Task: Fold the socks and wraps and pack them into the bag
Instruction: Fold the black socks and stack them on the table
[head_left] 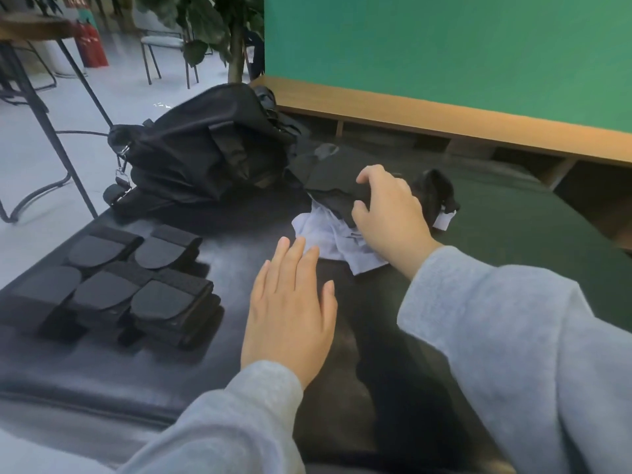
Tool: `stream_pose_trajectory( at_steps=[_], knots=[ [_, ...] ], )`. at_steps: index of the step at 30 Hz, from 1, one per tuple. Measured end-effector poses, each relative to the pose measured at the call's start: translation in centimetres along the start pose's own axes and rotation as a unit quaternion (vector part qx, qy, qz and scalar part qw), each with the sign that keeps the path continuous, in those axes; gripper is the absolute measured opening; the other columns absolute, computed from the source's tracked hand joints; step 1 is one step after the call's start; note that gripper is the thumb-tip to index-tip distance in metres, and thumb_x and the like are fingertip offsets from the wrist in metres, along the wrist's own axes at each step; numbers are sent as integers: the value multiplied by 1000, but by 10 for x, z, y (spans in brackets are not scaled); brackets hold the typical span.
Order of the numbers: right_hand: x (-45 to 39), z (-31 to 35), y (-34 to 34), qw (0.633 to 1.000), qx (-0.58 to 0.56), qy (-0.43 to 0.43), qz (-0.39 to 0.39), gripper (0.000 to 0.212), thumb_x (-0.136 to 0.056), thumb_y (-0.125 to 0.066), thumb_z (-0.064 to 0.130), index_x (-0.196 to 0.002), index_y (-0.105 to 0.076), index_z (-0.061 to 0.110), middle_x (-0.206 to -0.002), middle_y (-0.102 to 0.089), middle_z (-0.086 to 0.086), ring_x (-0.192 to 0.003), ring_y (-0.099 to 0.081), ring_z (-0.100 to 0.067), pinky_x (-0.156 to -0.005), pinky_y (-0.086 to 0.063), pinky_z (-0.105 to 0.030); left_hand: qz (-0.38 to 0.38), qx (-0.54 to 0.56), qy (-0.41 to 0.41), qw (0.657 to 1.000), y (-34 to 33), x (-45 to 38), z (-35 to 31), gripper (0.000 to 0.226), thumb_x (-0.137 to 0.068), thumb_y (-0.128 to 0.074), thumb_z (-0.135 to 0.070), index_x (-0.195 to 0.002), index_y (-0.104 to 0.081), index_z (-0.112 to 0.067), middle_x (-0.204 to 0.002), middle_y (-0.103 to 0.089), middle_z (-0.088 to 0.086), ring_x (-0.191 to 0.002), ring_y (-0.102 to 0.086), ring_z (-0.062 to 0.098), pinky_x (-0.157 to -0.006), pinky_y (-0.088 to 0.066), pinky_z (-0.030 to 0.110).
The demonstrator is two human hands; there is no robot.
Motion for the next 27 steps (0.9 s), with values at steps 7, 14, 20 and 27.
stream_pose_trajectory(
  at_steps=[7,14,20,27],
  knots=[
    [-16,-4,4,999,41,-29,-9,24,-97,-43,16,-112,-61,12,-104,-63,-6,-104,-55,-24,-89,-48,-39,-12,6,-13,1000,-1,1,1,47,-91,-30,-35,-130,-46,-14,-139,-48,4,-135,-36,20,-106,-29,37],
    [15,-1,41,982,-157,-8,-105,23,-100,-40,18,-116,-53,9,-112,-58,6,-93,-54,-7,-75,-37,-13,-12,81,-10,997,7,1,-1,60,-89,-40,-38,-142,-22,-18,-154,-20,-1,-135,-33,18,-109,-30,37],
    [97,-15,40,976,-184,64,-99,15,-95,-47,14,-105,-58,9,-129,-45,20,-113,-43,9,-90,-34,-3,-44,120,-42,991,16,9,-4,89,-76,-69,-35,-143,-9,-32,-153,-5,-6,-124,-37,16,-98,-34,33],
    [158,-26,32,975,-186,94,-76,31,-87,-43,34,-99,-64,14,-128,-50,19,-116,-38,22,-93,-27,0,35,80,-80,993,11,29,-17,75,-73,-75,-11,-132,-41,-42,-150,-5,-12,-127,-35,30,-103,-36,45]
  ],
)
Point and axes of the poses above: each hand's wrist, its own x-axis away from the middle knuckle, its own y-axis out of the back of the hand, z = x × y, the point moved 6 cm from there along -x, towards the middle knuckle
